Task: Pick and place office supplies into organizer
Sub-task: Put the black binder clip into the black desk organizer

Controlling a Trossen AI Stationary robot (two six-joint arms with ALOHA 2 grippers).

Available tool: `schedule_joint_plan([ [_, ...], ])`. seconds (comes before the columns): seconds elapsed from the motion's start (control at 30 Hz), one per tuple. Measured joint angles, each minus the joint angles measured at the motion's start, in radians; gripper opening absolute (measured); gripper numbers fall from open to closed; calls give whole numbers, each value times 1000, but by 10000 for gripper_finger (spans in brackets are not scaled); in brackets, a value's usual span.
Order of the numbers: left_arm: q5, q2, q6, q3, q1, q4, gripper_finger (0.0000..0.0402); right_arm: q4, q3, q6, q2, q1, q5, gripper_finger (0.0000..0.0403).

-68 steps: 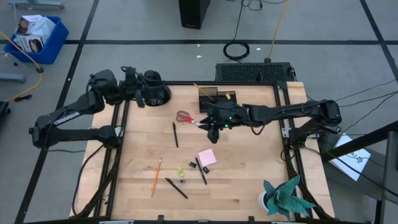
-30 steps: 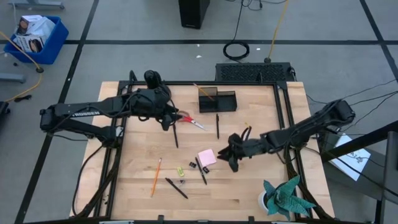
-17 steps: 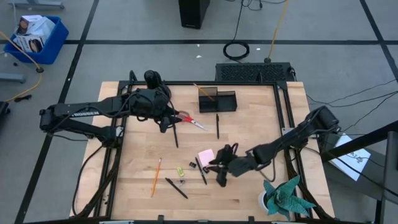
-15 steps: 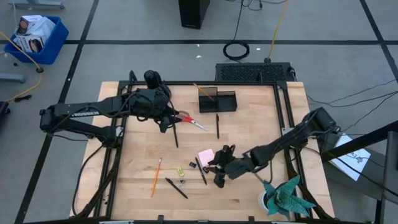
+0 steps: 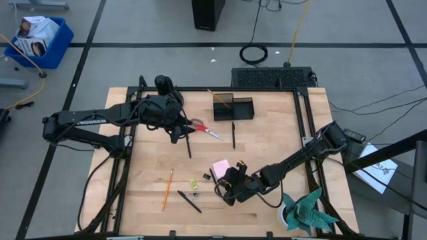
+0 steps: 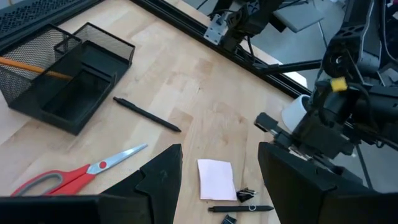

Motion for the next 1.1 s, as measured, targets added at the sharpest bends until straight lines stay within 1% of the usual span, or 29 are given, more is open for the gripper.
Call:
schedule_joint_plan([
  [0.33, 0, 0, 2, 0, 0, 0, 216, -38, 1, -18, -1, 0, -11, 105],
  [0.47, 0, 0, 2, 0, 0, 0, 216, -32, 1, -14, 5, 0, -39, 105],
  [0.57, 0, 0, 18, 0, 0, 0, 216, -26, 1, -3, 27, 2, -82, 105],
  [0.67, 0, 0, 22, 0, 0, -2, 216, -21, 2, 9, 24, 6, -52, 105],
  [0.87, 0, 0, 26, 0, 0, -8, 216, -16, 3, 2, 47, 4, -59, 105],
  [0.97, 0, 0, 28, 0, 0, -8, 216, 26, 4, 4, 69, 0, -86, 105],
  [1.1, 1, 0, 25, 0, 0, -17, 216, 21, 2, 11, 74, -10, -62, 105],
])
